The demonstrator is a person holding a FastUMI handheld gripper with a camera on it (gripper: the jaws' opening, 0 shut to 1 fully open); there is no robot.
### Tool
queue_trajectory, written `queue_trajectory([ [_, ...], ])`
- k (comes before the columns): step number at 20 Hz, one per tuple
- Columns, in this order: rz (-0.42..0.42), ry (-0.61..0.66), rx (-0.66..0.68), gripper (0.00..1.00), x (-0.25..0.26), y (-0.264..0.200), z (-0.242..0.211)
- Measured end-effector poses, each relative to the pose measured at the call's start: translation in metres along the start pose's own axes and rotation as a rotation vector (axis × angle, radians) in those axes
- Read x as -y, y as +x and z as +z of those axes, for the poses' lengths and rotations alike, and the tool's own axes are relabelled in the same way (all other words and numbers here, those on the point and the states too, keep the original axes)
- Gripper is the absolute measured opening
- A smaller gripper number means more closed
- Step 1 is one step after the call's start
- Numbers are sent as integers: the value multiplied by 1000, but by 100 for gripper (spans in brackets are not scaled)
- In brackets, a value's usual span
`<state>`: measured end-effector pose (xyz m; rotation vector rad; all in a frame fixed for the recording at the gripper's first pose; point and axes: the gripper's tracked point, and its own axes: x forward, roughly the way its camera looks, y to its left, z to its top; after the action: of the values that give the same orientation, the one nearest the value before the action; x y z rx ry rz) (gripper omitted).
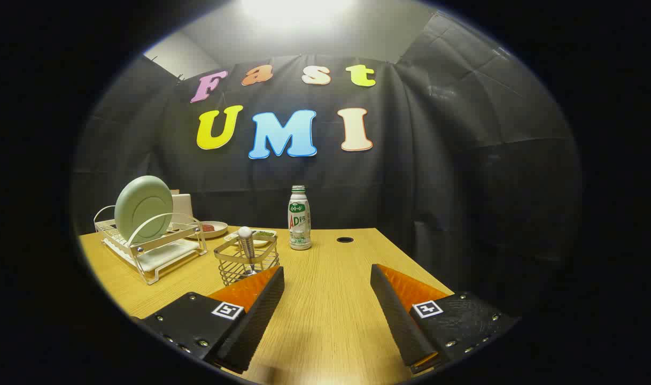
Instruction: Take the plate from the dish rack, then take the spoon from the basket and place it into the plate.
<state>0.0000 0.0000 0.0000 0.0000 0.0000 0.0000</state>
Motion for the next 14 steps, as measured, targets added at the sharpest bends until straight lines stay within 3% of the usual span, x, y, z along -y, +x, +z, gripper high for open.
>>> queue_trajectory([
  [14,-7,6,-5,99,2,7,-1],
])
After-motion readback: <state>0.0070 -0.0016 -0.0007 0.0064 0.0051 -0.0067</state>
